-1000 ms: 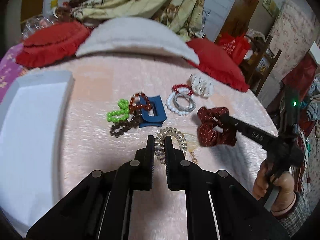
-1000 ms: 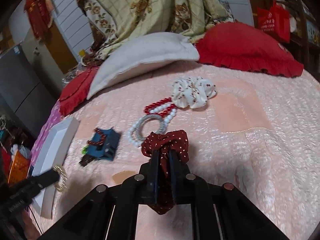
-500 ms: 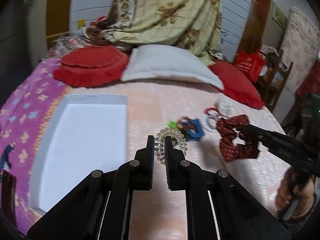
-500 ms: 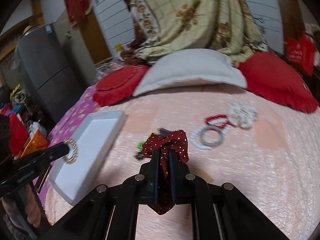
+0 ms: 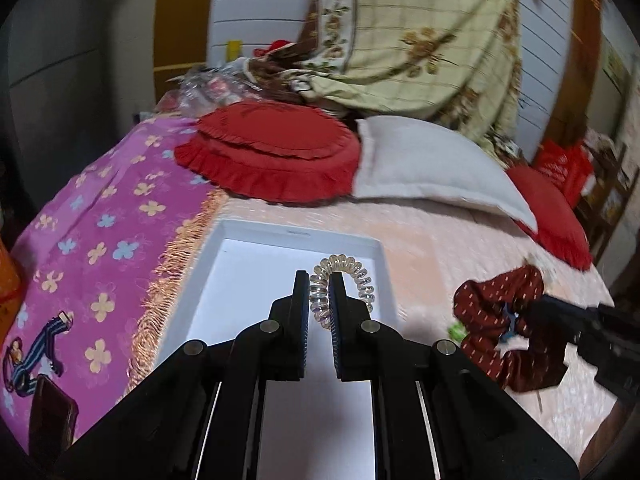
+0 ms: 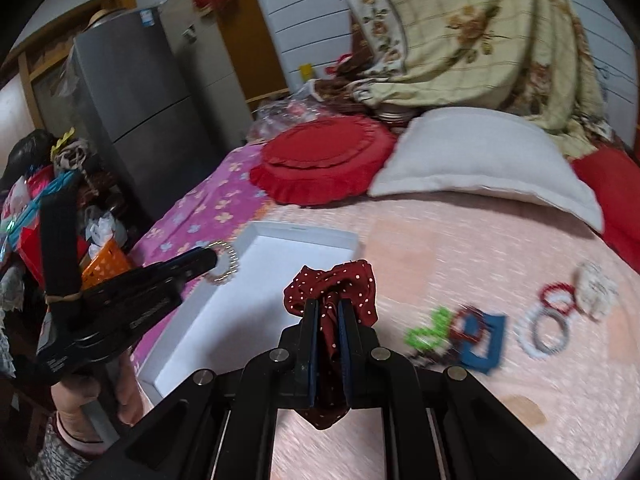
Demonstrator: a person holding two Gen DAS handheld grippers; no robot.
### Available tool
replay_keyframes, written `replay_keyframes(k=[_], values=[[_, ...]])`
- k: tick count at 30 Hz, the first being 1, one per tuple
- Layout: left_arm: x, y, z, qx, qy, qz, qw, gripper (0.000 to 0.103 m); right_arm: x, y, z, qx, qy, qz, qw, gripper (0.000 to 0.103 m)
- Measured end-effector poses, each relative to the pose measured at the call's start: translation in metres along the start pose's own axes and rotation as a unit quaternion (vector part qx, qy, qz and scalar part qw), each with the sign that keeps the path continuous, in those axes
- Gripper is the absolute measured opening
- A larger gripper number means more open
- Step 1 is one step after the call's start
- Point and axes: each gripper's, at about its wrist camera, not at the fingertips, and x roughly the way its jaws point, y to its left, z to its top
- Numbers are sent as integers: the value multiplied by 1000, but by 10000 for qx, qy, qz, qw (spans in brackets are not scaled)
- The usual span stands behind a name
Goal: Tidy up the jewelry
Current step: 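Lower the scrunchie into the white tray with the right tool while the left carries the tie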
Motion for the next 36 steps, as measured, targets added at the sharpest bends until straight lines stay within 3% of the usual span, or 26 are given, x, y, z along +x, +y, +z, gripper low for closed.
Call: replay_keyframes(k=[7,16,25,26,30,31,34,36], values=[[41,43,8,-582,206,-134,9980,8,65,29,22,-134,207,69,9997,9],[95,86,6,-1200,525,-95,9913,8,150,32,47,-112,484,-14,9988,9],[114,91,9,-1110,584,219,9919,9,196,10,44,282,756,-11,9967,9],[114,91,9,-1106,604,274,9917,10,199,10,44,282,773,-23,9966,9],[111,92,9,-1172,553,179,9914,35,203,9,42,332,792,-91,9963,9],[110,91,9,-1158,529,185,9917,37,204,9,42,339,817,-97,9960,9],[104,88,11,-1138,498,150,9921,42,205,11,43,290,846,-182,9958,23],[97,86,13,-1187,446,96,9919,43,198,13,44,215,729,-261,9968,39]])
